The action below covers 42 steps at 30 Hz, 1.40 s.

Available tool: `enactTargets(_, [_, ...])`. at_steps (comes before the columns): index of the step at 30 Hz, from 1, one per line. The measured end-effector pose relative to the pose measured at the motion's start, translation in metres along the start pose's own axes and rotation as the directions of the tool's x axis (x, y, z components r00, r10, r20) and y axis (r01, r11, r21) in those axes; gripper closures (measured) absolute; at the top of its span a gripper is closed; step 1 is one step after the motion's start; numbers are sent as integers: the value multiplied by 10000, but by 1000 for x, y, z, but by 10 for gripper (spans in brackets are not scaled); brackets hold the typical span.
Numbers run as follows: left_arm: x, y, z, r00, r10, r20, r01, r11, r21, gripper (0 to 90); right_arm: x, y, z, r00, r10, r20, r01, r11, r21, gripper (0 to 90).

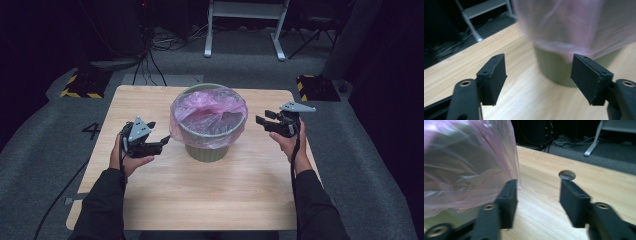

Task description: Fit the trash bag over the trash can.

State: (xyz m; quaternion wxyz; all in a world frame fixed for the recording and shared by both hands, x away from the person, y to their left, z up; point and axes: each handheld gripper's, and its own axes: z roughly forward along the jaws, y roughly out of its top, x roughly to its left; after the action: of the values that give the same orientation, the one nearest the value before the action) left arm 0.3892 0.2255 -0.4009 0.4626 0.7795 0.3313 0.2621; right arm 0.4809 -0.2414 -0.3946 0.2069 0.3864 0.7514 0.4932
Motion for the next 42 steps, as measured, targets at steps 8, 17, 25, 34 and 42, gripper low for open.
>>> enactTargets(8, [-19, 14, -3, 9985, 415, 361, -405, 9988, -282, 233, 24, 12, -13, 9762, -1800, -1208, 1832, 9830, 155, 327])
enactTargets(17, [-12, 18, 30, 9994, 69, 330, -88, 9982, 590, 446, 55, 6, 4, 9410, -2606, -2160, 2764, 9599, 461, 695])
enactTargets(25, [-14, 21, 38, 9976, 593, -345, -566, 9955, 764, 771, 58, -2, 8, 9346, -2752, -2253, 2885, 9571, 279, 890])
enactTargets(34, [-18, 17, 48, 9953, 958, 115, -965, 9884, 1173, 898, 61, -11, 11, 9349, -2790, -2192, 2925, 9558, 310, 900])
enactTargets(42, [-16, 4, 51, 9953, 955, 141, -965, 9853, 1408, 897, 61, -16, 4, 9443, -2656, -1943, 2714, 9624, 36, 684])
